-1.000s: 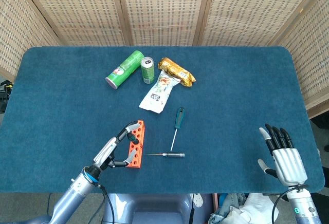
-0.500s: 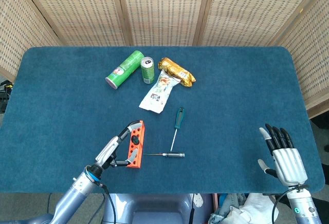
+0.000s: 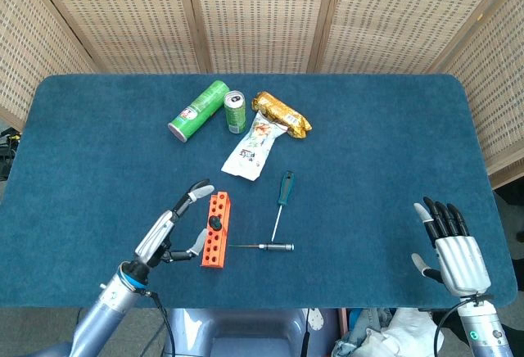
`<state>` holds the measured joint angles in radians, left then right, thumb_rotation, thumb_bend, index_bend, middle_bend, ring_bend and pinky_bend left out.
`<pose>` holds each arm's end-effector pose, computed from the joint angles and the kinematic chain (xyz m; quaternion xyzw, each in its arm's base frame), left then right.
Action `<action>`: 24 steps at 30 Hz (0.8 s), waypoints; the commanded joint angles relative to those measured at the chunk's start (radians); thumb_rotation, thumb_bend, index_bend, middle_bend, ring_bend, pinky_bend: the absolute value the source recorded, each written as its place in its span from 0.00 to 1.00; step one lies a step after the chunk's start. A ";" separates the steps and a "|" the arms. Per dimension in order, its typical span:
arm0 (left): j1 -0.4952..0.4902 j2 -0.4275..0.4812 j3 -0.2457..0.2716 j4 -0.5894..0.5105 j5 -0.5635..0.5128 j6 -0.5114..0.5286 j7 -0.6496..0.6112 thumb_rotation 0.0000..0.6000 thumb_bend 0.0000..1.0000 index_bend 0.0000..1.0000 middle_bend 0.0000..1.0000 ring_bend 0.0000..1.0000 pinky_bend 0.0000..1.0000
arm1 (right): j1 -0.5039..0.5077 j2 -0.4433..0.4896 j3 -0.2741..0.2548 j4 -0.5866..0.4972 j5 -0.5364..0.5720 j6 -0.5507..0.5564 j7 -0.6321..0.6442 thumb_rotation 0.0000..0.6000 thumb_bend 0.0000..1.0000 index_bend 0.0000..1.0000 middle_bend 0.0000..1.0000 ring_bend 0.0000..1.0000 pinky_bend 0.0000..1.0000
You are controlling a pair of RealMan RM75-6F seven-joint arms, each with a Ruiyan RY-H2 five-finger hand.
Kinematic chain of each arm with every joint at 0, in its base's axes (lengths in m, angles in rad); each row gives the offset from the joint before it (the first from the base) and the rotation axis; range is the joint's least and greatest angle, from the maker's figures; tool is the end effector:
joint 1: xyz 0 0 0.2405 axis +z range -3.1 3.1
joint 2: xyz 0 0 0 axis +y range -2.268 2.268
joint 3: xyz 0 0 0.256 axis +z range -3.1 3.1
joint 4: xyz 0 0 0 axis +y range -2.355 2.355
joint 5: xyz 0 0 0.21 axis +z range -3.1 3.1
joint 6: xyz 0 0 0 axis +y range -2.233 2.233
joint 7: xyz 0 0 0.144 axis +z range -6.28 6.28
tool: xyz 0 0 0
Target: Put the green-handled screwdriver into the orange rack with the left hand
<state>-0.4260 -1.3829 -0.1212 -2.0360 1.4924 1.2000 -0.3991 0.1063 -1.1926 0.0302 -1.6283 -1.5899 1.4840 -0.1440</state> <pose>-0.1030 0.2243 0.0509 -0.4973 -0.6168 -0.5979 0.1214 -0.2862 -0.1815 0.1271 0.6395 -0.3481 0.3907 0.5632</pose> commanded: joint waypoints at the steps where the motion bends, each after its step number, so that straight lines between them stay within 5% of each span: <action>1: 0.040 0.061 0.018 -0.005 0.061 0.070 0.066 1.00 0.46 0.12 0.00 0.00 0.00 | 0.000 0.000 0.000 0.000 0.001 0.000 -0.001 1.00 0.24 0.00 0.00 0.00 0.00; 8: 0.135 0.131 0.085 0.099 0.138 0.194 0.346 1.00 0.31 0.11 0.00 0.00 0.00 | 0.001 -0.004 0.001 0.001 0.005 -0.004 -0.014 1.00 0.24 0.00 0.00 0.00 0.00; 15: 0.222 0.113 0.128 0.207 0.123 0.271 0.605 1.00 0.31 0.10 0.00 0.00 0.00 | 0.003 -0.014 -0.002 0.000 0.006 -0.013 -0.043 1.00 0.24 0.00 0.00 0.00 0.00; 24: 0.291 0.062 0.113 0.317 0.094 0.368 0.774 1.00 0.31 0.11 0.00 0.00 0.00 | 0.007 -0.018 0.004 -0.001 0.016 -0.018 -0.052 1.00 0.24 0.00 0.00 0.00 0.00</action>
<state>-0.1534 -1.3046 -0.0044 -1.7422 1.5919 1.5468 0.3609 0.1127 -1.2104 0.0339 -1.6295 -1.5742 1.4664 -0.1957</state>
